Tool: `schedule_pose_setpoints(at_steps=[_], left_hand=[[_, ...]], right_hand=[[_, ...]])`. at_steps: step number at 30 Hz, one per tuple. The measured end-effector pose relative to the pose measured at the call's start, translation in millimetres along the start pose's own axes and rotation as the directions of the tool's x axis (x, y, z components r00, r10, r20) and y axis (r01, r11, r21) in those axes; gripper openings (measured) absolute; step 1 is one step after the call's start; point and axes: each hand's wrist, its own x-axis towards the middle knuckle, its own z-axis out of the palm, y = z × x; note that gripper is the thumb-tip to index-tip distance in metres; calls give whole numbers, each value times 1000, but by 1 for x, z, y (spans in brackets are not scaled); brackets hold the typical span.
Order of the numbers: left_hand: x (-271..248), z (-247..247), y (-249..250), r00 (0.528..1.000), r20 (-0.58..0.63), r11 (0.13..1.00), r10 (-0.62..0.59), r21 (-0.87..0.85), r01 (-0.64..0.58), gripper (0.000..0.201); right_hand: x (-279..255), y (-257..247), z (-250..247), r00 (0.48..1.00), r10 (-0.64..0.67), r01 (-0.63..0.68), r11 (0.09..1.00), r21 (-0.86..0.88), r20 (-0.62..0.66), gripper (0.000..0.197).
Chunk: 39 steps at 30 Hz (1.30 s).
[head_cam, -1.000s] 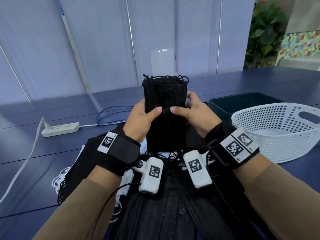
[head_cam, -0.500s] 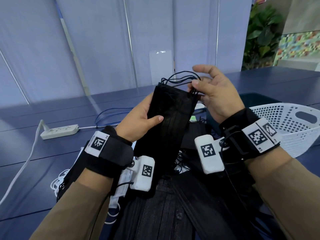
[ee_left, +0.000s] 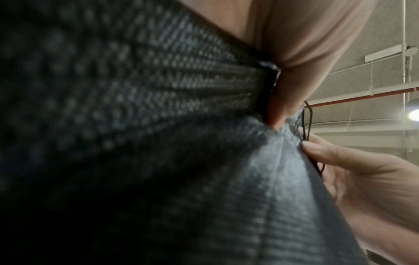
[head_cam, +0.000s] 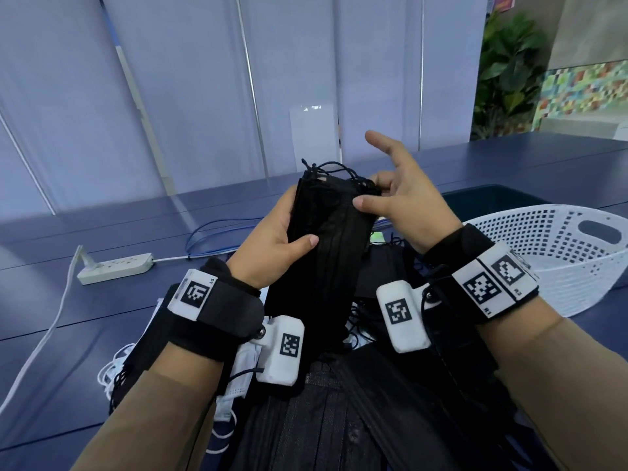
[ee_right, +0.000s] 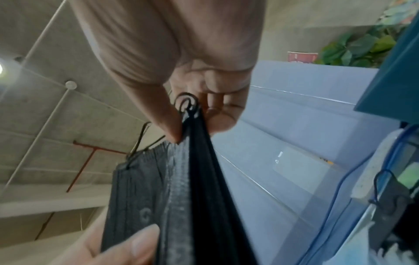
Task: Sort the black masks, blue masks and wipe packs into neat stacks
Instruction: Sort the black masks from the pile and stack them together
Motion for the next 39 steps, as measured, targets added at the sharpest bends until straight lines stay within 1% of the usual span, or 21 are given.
schedule_pose_setpoints(at_steps=[4, 6, 8, 10, 12, 14, 16, 17, 18, 20, 22, 24, 26, 27, 28, 30, 32, 33, 35, 37, 39], left_hand=[[0, 3, -5, 998, 62, 996, -13, 91, 7, 89], [1, 5, -5, 996, 86, 993, -4, 115, -6, 92], [1, 6, -5, 995, 97, 992, 15, 123, -27, 91], [0, 8, -4, 995, 99, 992, 24, 120, -36, 84], [-1, 11, -5, 997, 75, 995, 13, 93, -20, 71], [-1, 12, -5, 999, 49, 997, -18, 72, 15, 64], [0, 10, -6, 999, 39, 997, -31, 79, 27, 73], [0, 9, -6, 999, 37, 996, -30, 87, 27, 79], [1, 8, -7, 999, 29, 996, -34, 89, 31, 83], [1, 7, -10, 999, 2, 996, -53, 75, 53, 87], [2, 9, -9, 996, -42, 996, -79, 31, 80, 86], [2, 11, -7, 992, -69, 994, -106, -32, 104, 75], [2, 13, -4, 992, -48, 992, -116, -64, 113, 57], [1, 14, -2, 993, -30, 992, -116, -60, 114, 49], [1, 15, -2, 993, -21, 993, -113, -40, 112, 44], [2, 16, -2, 995, -20, 995, -95, 18, 95, 40], [2, 16, -5, 996, -19, 995, -87, 54, 87, 38], [2, 15, -7, 997, -13, 993, -82, 81, 82, 36], [2, 14, -11, 997, 6, 987, -76, 141, 74, 41], [2, 15, -14, 996, 29, 984, -84, 160, 78, 44], [1, 17, -15, 994, 41, 981, -99, 172, 90, 43]], right_hand=[[1, -2, 1, 992, -19, 46, 977, 209, -127, 56], [1, -5, -1, 988, 3, 44, 952, 302, -153, 48], [1, -9, -3, 987, 47, 21, 909, 417, -152, 42], [2, -11, -6, 979, 97, 7, 858, 514, -176, 40], [3, -13, -10, 975, 121, -6, 851, 525, -185, 40], [2, -14, -16, 985, 102, -33, 907, 419, -141, 39], [0, -15, -24, 998, 49, -43, 983, 179, -30, 43], [-2, -16, -26, 998, 29, -31, 999, 37, 47, 48], [-4, -19, -27, 992, 21, -10, 996, -91, 125, 55], [-7, -23, -24, 970, 31, 38, 959, -281, 240, 69], [-9, -22, -13, 954, 11, 137, 873, -467, 300, 84], [-9, -16, -1, 957, 5, 200, 712, -673, 291, 94], [-9, -12, 8, 973, -1, 190, 562, -805, 229, 95], [-10, -10, 11, 977, -17, 191, 517, -834, 213, 93], [-10, -10, 12, 979, -34, 192, 497, -846, 202, 89], [-9, -11, 12, 983, -61, 181, 527, -831, 175, 76], [-6, -12, 7, 986, -97, 164, 605, -779, 133, 65], [-4, -11, 2, 987, -127, 159, 642, -750, 100, 61], [-1, -12, -8, 983, -184, 139, 692, -708, 13, 54], [2, -12, -20, 979, -185, 85, 755, -650, -88, 48], [2, -12, -29, 985, -120, 47, 880, -474, -125, 43]])
